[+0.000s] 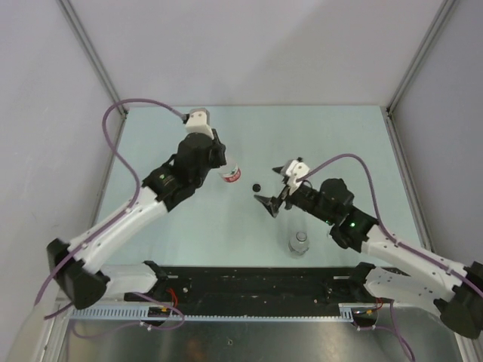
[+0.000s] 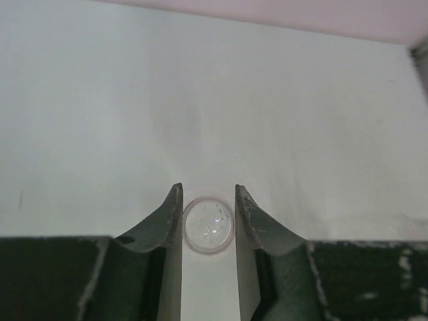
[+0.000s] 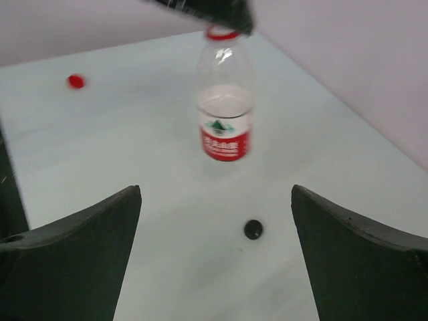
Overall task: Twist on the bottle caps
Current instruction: Place the plastic bottle at the center of the board.
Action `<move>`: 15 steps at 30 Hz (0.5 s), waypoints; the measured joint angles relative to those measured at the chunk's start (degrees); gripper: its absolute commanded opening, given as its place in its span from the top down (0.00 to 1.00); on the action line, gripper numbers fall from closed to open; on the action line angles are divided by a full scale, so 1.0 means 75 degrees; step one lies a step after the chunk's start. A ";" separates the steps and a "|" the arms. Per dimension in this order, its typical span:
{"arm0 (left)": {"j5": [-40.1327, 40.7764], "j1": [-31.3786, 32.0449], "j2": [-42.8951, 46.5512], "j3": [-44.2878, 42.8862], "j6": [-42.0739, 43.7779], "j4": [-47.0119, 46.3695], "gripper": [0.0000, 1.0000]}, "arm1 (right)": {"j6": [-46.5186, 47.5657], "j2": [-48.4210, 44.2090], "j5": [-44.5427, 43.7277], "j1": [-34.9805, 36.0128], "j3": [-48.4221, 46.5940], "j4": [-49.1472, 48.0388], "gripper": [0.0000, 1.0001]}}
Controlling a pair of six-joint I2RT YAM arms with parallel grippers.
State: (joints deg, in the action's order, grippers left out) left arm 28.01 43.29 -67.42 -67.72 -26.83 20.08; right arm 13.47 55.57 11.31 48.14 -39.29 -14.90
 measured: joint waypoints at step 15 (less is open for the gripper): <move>0.0306 -0.0697 -0.2614 -0.0152 -0.0344 -0.0367 0.85 | -0.2582 -0.2159 -0.3984 -0.0542 0.0006 0.1830 0.01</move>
State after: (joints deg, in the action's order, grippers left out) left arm 30.30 38.06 -87.02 -68.86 -29.41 17.32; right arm -5.89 39.38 -18.57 44.07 -39.24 -1.17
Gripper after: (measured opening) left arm 0.321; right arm 0.992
